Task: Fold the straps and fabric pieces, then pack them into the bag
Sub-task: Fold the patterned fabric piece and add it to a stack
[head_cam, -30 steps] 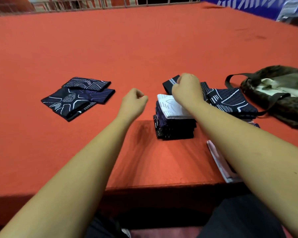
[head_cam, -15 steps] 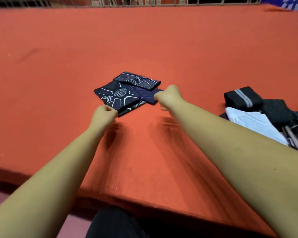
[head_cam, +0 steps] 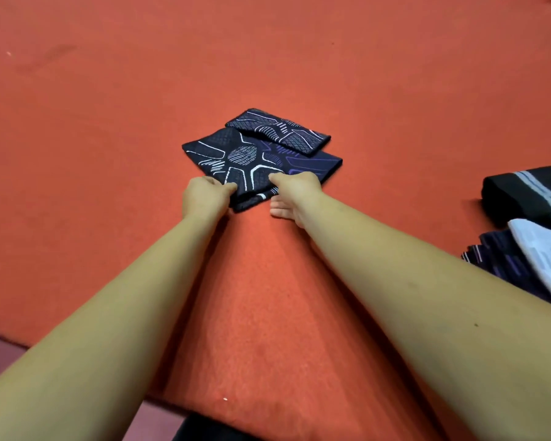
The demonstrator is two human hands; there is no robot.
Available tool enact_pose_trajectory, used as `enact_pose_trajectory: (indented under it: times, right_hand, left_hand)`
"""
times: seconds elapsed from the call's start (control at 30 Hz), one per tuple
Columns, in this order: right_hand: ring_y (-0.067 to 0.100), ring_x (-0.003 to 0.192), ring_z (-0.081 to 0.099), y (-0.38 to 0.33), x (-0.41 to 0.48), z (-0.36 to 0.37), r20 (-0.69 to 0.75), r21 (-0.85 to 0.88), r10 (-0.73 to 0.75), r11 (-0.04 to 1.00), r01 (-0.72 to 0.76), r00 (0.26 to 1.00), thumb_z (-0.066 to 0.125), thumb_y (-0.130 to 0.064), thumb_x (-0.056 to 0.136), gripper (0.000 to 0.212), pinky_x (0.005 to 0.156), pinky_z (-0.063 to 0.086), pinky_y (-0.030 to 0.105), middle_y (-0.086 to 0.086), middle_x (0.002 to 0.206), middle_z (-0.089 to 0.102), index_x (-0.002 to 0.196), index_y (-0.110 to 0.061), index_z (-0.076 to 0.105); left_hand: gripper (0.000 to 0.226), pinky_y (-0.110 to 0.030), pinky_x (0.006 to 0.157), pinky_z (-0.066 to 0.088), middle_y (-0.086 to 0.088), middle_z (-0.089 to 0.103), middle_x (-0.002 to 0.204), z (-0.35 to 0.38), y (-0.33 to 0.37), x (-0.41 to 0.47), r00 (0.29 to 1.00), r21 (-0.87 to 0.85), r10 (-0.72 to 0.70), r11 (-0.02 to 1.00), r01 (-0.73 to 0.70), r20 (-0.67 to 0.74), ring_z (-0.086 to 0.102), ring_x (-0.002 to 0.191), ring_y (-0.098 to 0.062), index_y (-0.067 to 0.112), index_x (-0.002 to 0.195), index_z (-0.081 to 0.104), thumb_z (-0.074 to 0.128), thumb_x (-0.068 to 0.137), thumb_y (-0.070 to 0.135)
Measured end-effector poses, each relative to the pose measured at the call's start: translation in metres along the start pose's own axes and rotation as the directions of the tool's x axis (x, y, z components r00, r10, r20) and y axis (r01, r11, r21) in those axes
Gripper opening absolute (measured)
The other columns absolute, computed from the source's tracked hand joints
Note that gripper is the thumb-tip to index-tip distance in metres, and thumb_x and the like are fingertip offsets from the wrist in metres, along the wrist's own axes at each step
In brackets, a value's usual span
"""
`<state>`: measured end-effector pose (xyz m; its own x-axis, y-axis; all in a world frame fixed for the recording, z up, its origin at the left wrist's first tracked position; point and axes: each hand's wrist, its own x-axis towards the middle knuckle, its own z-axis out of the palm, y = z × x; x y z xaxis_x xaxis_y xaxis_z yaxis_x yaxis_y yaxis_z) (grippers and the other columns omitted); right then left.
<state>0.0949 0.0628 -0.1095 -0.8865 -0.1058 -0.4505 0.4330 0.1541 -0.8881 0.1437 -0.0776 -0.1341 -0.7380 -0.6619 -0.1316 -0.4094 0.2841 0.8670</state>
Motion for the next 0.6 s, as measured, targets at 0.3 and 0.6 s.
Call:
enact_pose_trajectory:
  times: [0.3, 0.6]
  right_hand:
    - [0.015, 0.074, 0.057, 0.006, -0.045, -0.022, 0.183, 0.066, 0.125, 0.988, -0.139, 0.975, 0.065, -0.035, 0.092, 0.024, 0.06, 0.05, 0.029, 0.002, 0.086, 0.059, 0.101, -0.014, 0.061]
    - [0.02, 0.079, 0.064, 0.029, -0.106, -0.059, 0.207, 0.074, -0.007, 0.997, -0.009, 0.978, 0.064, -0.011, 0.088, 0.007, 0.076, 0.054, 0.036, 0.004, 0.088, 0.068, 0.087, -0.017, 0.061]
  left_hand:
    - [0.027, -0.014, 0.035, 0.025, 0.002, 0.054, 0.054, -0.008, 0.01, -0.08, 0.977, -0.425, 0.029, 0.903, 0.065, 0.21, 0.039, 0.038, -0.006, 0.016, 0.067, 0.054, 0.066, 0.092, 0.017]
    - [0.023, -0.017, 0.039, 0.046, -0.007, 0.069, 0.073, -0.013, -0.005, -0.168, 0.902, -0.54, -0.168, 0.752, 0.378, 0.397, 0.067, 0.05, -0.015, 0.012, 0.093, 0.06, 0.06, 0.096, 0.035]
